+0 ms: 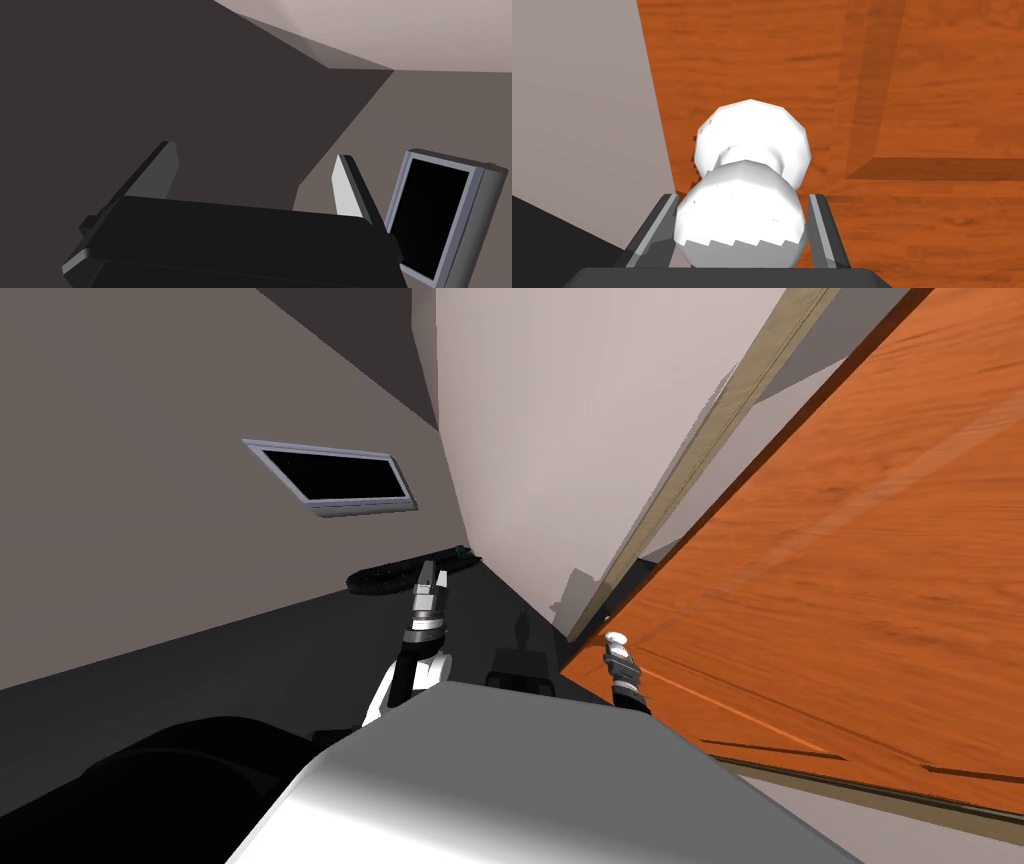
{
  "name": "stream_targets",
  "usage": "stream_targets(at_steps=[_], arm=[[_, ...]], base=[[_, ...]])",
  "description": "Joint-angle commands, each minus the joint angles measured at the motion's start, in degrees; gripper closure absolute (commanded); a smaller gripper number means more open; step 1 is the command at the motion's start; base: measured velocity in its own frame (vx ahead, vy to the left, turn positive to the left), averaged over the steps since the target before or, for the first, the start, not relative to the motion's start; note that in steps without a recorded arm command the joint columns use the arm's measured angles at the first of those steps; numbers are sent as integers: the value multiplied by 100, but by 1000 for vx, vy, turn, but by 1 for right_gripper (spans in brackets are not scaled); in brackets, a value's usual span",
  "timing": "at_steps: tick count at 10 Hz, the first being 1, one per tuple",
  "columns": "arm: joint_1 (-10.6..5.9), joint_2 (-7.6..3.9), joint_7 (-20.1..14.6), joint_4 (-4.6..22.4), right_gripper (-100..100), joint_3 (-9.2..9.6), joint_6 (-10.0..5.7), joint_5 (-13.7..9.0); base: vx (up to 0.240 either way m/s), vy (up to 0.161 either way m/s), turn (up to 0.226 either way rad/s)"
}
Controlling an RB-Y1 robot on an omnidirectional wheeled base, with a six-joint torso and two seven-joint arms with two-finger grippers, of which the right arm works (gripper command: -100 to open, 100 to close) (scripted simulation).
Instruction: Pull the door open
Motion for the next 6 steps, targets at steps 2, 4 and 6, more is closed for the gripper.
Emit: stream_targets(at_steps=[2, 4, 6], arm=[[72, -68, -111, -25, 100, 121, -44, 61], [138, -151, -224, -59, 100, 240, -114, 124], [212, -245, -349, -96, 100, 372, -190, 195]], base=[[-131, 6, 63], [-221, -33, 98], [-209, -12, 88]])
